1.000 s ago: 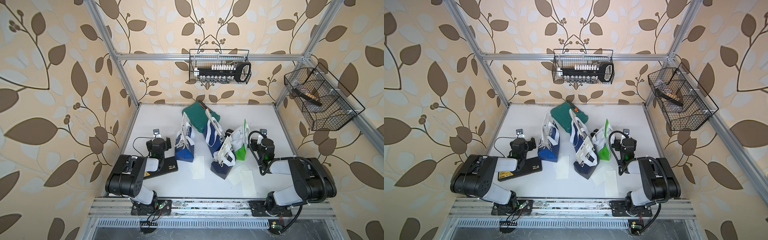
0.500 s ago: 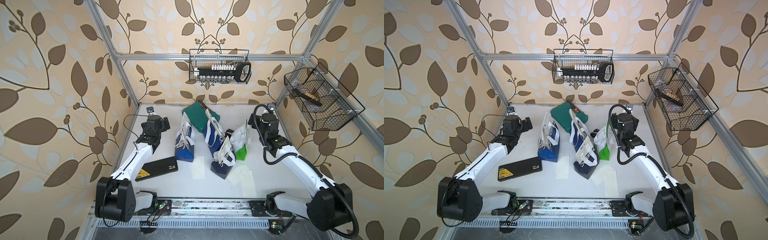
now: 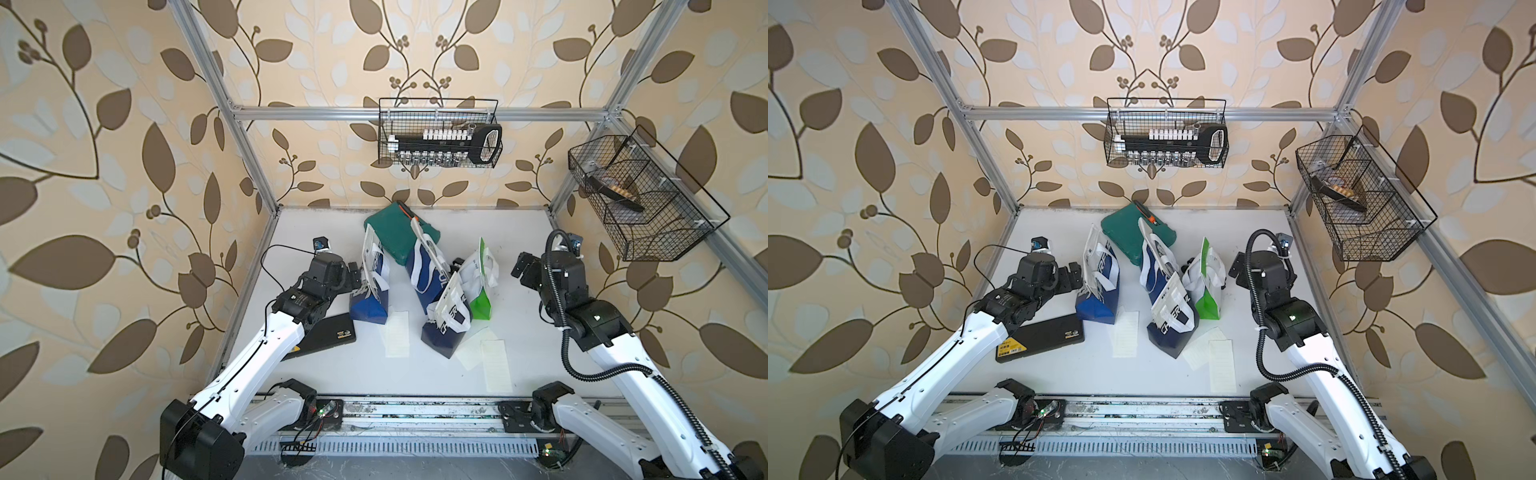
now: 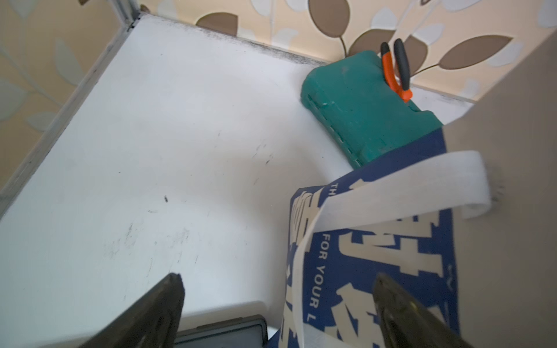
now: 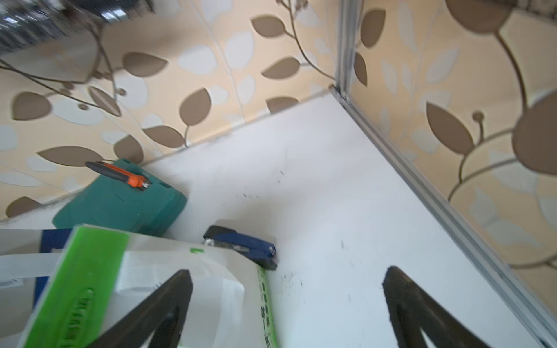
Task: Staple the receipts to the bags
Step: Pick up the receipt from the center of the board.
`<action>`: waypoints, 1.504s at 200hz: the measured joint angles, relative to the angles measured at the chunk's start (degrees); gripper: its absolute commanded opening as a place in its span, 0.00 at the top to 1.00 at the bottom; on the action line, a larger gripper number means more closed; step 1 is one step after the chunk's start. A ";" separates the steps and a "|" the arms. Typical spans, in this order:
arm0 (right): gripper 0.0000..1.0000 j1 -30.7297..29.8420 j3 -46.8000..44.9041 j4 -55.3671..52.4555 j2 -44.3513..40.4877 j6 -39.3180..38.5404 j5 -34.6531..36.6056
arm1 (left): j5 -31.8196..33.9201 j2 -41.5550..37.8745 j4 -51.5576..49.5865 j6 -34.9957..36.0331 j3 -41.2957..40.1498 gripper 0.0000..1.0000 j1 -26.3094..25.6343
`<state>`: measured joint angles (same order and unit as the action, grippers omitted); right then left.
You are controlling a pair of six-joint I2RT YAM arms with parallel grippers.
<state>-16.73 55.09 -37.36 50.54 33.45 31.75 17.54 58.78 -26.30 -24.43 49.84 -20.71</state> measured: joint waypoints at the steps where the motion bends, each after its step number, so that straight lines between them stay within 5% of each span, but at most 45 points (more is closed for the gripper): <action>1: 0.01 0.11 0.00 -0.31 0.04 0.13 -0.04 | 0.33 0.02 -0.35 -0.09 0.17 0.01 0.00; 49: 0.03 5.11 -5.75 -12.11 3.10 3.96 -13.14 | 9.51 2.62 -8.31 -2.84 13.81 0.01 -0.02; 131: 0.02 5.95 -7.63 -19.06 17.97 -5.53 -38.80 | 3.96 8.52 -9.99 -1.14 25.83 0.01 -9.40; 271: 0.10 3.37 -7.96 -15.32 38.69 -5.20 -40.57 | 1.92 8.35 -9.88 -5.46 25.83 0.01 -9.73; 301: 0.26 0.85 -6.40 -16.96 41.33 -4.96 -38.99 | 1.92 8.92 -9.90 -6.14 25.83 0.01 -9.73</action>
<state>-15.88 48.69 -54.33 91.88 28.49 -7.25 19.46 67.70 -36.21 -30.57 75.68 -30.44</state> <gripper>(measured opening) 0.809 0.990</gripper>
